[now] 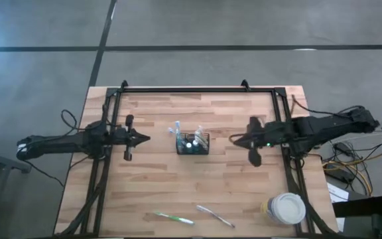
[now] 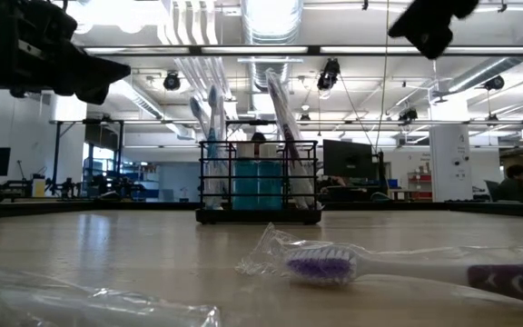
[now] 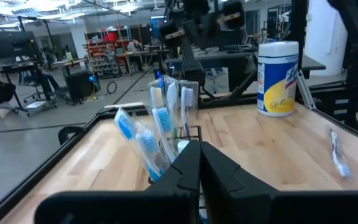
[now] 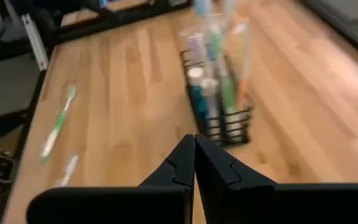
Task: Pick & Place toothbrushing station
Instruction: Put the purple toothbrush into the black mesh organizer
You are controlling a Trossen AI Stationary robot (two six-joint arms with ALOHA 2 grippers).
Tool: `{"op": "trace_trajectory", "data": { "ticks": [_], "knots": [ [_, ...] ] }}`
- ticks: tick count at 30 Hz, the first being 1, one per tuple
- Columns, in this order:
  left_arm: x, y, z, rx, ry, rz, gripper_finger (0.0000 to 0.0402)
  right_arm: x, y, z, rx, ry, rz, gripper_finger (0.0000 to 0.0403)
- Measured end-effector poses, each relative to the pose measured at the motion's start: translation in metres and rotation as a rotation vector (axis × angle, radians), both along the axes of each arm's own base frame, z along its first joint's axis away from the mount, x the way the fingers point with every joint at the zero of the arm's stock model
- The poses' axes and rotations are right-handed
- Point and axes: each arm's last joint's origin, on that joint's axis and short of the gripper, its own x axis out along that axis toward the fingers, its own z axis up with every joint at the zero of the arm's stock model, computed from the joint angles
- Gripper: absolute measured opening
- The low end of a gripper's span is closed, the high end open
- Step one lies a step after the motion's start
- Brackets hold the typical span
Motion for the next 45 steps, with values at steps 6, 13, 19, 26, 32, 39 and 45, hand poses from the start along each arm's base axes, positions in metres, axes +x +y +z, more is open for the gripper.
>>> {"op": "trace_trajectory", "data": {
  "ticks": [6,13,19,26,32,39,45],
  "knots": [
    [0.000,0.000,0.003,-0.019,0.035,0.001,0.0010,0.051,0.036,0.014,0.042,0.179,0.020,0.0045],
    [-0.001,0.000,0.000,-0.035,0.069,0.002,0.0011,0.106,0.082,-0.012,0.048,0.415,0.028,0.0139],
    [-0.001,0.000,0.000,-0.045,0.071,0.003,0.0010,0.139,0.116,-0.055,0.036,0.543,0.075,0.0211],
    [-0.001,0.000,0.000,-0.047,0.071,0.003,0.0011,0.148,0.136,-0.085,0.105,0.599,0.099,0.0253],
    [-0.001,0.000,0.001,-0.057,0.064,0.003,0.0010,0.148,0.146,-0.089,0.150,0.594,0.079,0.0262],
    [-0.001,0.000,0.001,-0.103,0.058,0.007,0.0011,0.142,0.171,-0.102,0.219,0.602,0.038,0.0263],
    [-0.002,0.000,0.002,-0.134,0.050,0.009,0.0012,0.138,0.205,-0.121,0.296,0.591,0.002,0.0263]
  ]
}}
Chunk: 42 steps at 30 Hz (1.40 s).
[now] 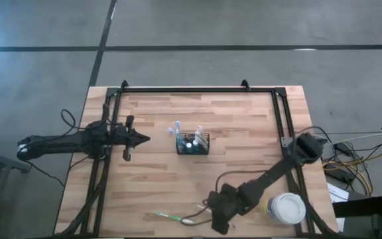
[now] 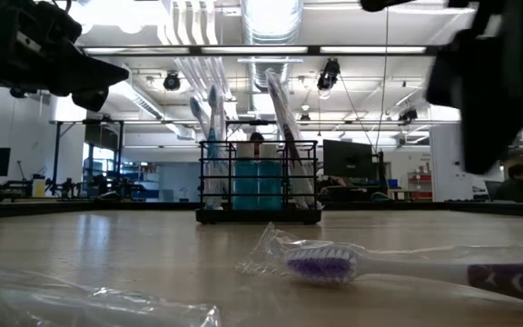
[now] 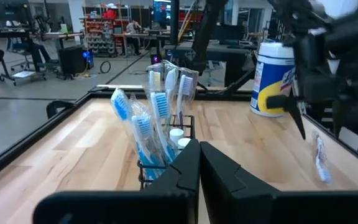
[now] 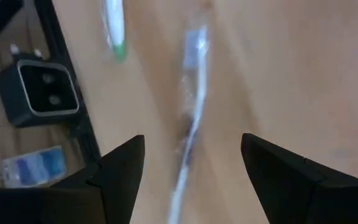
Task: Pick & Place toothbrushing station
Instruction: Put the purple toothbrush into the black mesh organizer
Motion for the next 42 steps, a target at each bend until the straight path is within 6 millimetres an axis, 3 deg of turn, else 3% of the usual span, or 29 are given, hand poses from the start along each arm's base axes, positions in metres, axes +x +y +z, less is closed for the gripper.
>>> {"op": "trace_trajectory", "data": {
  "ticks": [5,10,17,37,42],
  "knots": [
    [0.000,0.000,0.000,-0.036,-0.001,0.011,0.0012,0.003,0.022,-0.021,-0.006,0.055,-0.033,0.0259],
    [0.000,0.000,0.000,-0.046,-0.002,0.018,0.0012,0.012,0.029,-0.037,-0.081,0.138,-0.063,0.0246],
    [0.000,0.000,0.000,-0.065,-0.006,0.022,0.0011,0.020,0.033,-0.038,-0.188,0.183,-0.047,0.0235],
    [-0.001,0.000,-0.005,-0.072,0.050,0.024,0.0010,0.027,0.022,-0.039,-0.174,0.207,0.035,0.0237],
    [-0.001,0.000,-0.005,-0.087,0.050,0.025,0.0010,0.027,0.022,-0.041,-0.190,0.207,0.056,0.0214]
  ]
}}
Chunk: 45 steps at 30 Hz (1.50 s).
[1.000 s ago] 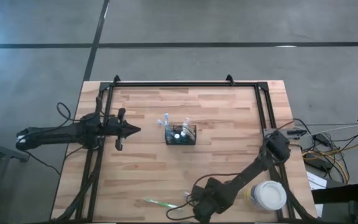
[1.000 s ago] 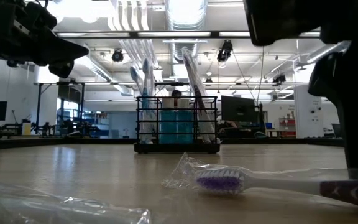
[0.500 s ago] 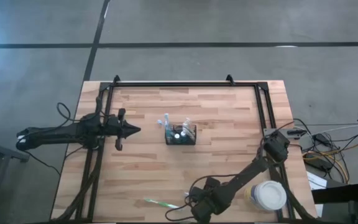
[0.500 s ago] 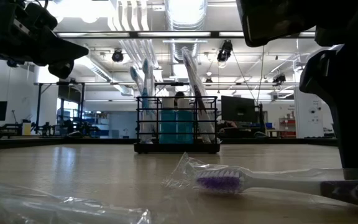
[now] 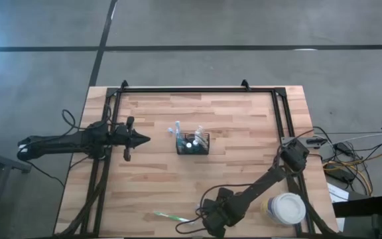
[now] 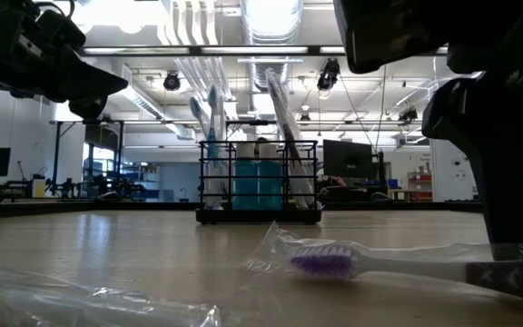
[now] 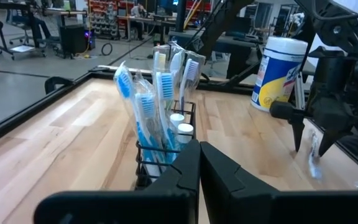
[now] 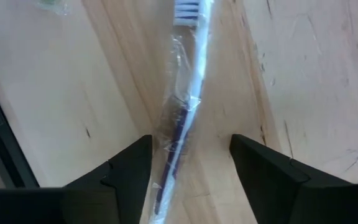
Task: Pick & Place toothbrushing station
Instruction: Put the purple toothbrush into the black mesh organizer
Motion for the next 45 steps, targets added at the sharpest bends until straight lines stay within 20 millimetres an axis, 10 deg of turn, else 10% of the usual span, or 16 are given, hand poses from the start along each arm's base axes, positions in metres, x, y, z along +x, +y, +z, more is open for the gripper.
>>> {"op": "trace_trajectory", "data": {
  "ticks": [16,38,45],
  "knots": [
    [0.000,0.000,0.000,-0.025,0.002,0.003,0.0010,0.002,-0.007,0.002,-0.067,-0.019,0.100,0.0020],
    [0.000,0.000,-0.001,0.009,0.009,0.007,0.0010,-0.067,-0.066,0.178,-0.247,-0.840,0.243,0.0014],
    [0.000,0.000,0.000,0.013,0.000,0.009,0.0010,-0.118,-0.112,0.164,-0.263,-1.108,0.196,0.0014]
  ]
}}
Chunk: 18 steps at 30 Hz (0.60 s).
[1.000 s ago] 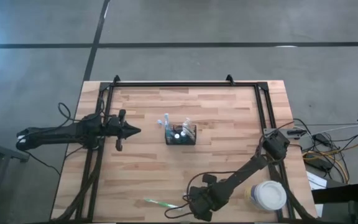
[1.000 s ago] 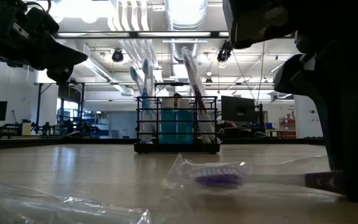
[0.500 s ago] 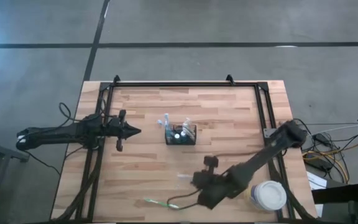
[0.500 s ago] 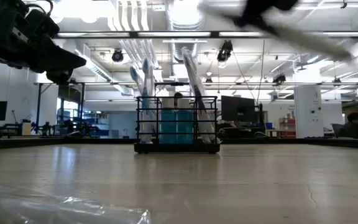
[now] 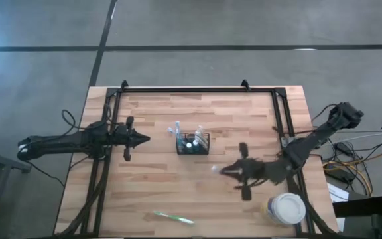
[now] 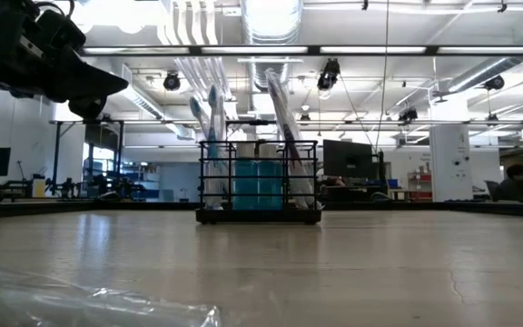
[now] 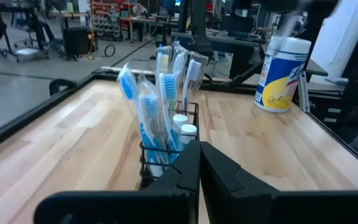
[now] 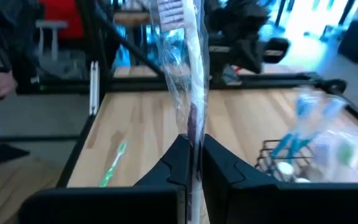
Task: Pick & Place toothbrushing station
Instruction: Put the purple toothbrush into the black mesh organizer
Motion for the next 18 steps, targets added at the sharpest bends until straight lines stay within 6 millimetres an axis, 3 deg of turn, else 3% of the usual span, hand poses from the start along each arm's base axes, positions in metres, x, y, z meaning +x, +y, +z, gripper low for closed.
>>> {"op": "trace_trajectory", "data": {
  "ticks": [8,13,18],
  "knots": [
    [0.000,0.000,0.006,0.055,-0.063,-0.005,0.0010,-0.042,-0.044,-0.048,0.010,-0.220,-0.095,0.0013],
    [0.000,0.000,0.012,0.085,-0.124,-0.006,0.0010,-0.056,-0.066,-0.078,0.000,-0.325,-0.148,0.0013],
    [0.000,0.000,0.020,0.115,-0.197,-0.003,0.0010,-0.060,-0.083,-0.096,-0.024,-0.345,-0.136,0.0013]
  ]
}}
